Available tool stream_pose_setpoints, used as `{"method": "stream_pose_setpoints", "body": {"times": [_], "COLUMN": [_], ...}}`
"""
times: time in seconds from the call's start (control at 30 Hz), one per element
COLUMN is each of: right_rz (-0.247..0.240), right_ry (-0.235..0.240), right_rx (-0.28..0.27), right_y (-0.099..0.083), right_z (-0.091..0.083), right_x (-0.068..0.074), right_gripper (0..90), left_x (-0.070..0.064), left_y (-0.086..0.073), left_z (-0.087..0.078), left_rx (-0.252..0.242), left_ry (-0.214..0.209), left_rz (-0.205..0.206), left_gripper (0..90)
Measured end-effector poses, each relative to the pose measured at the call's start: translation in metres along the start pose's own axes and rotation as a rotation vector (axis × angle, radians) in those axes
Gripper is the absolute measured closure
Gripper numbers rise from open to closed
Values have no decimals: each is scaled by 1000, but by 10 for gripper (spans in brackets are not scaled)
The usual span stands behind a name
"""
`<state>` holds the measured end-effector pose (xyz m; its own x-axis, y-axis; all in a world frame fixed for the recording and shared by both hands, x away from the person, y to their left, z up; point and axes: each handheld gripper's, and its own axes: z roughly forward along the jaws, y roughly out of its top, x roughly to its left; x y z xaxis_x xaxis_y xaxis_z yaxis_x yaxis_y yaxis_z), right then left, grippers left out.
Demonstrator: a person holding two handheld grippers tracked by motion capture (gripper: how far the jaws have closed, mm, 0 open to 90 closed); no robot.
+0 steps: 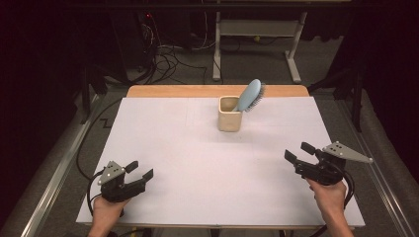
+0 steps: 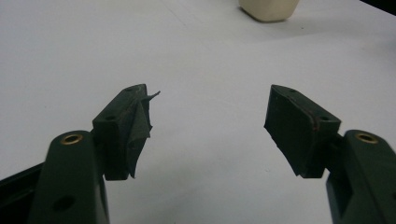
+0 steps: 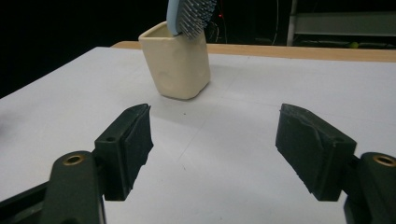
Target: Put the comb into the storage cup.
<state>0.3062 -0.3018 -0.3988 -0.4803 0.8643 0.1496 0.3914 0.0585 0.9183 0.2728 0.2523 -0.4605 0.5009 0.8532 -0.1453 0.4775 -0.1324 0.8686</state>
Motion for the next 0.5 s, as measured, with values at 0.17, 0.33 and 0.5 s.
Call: {"method": "stream_pose_setpoints", "body": {"times": [0.17, 0.33, 0.5], "right_rz": [-17, -20, -20], "right_ry": [3, 2, -8], "right_rx": [8, 12, 18], "right_y": [-2, -6, -12], "right_z": [2, 4, 4], "right_x": [5, 5, 4], "right_gripper": [277, 276, 276], "left_x": [1, 1, 2], "left_y": [0, 0, 0], "left_z": [0, 1, 1], "left_rx": [-2, 0, 1], "left_ry": [2, 2, 3], "left_rz": [-6, -7, -12], "left_gripper": [316, 316, 316]}}
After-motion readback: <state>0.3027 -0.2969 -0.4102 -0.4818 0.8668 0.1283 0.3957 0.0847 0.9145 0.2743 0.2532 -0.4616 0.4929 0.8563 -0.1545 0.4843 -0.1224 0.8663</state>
